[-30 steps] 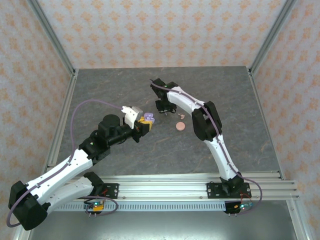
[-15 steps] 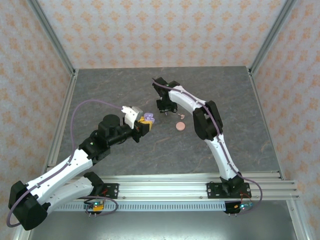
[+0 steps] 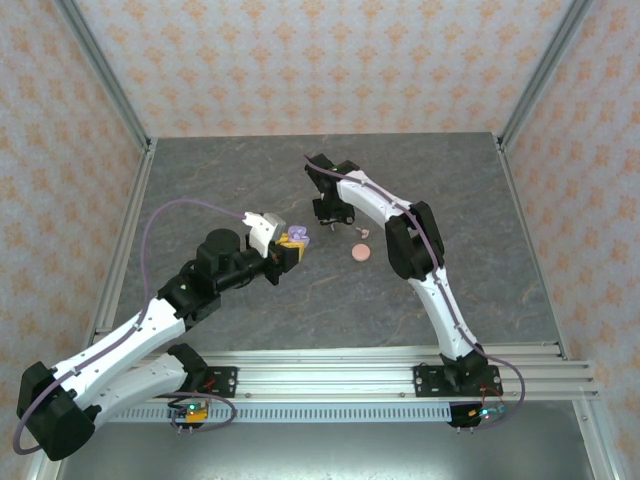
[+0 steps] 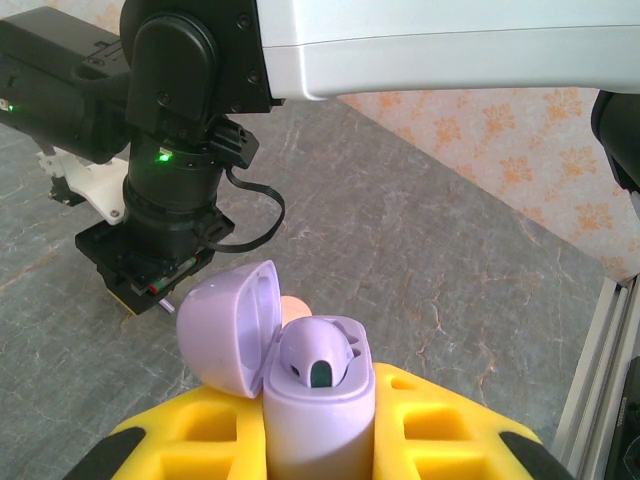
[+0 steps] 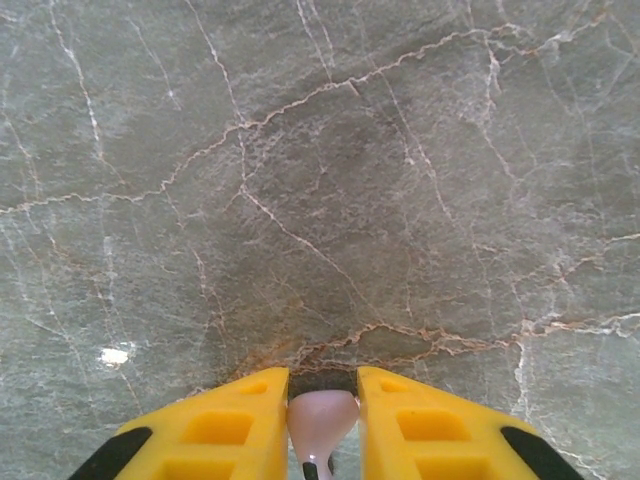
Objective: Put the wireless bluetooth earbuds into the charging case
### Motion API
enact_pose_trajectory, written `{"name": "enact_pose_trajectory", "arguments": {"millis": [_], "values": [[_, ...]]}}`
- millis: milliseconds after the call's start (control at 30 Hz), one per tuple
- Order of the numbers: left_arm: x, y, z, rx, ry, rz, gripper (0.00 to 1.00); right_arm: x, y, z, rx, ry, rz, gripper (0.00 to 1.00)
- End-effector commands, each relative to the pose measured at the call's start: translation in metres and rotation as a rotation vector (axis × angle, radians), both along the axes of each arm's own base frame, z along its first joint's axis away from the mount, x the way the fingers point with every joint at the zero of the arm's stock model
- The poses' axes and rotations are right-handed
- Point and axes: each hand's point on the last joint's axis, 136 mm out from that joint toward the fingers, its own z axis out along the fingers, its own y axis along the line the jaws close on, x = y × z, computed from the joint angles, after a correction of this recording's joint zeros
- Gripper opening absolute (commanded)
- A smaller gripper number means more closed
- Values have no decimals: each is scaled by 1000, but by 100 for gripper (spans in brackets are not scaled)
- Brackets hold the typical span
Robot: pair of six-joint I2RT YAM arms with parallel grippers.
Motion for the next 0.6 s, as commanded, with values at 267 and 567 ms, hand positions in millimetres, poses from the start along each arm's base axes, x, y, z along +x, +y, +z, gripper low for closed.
{"name": "enact_pose_trajectory", "arguments": {"millis": [267,567], "values": [[3,2,6,-8,-6,32,14,-7,-16,-21,34,69,-32,20],[21,10,-18,72,78,134,15,-7,-17,1,230,53,-79,20]]}}
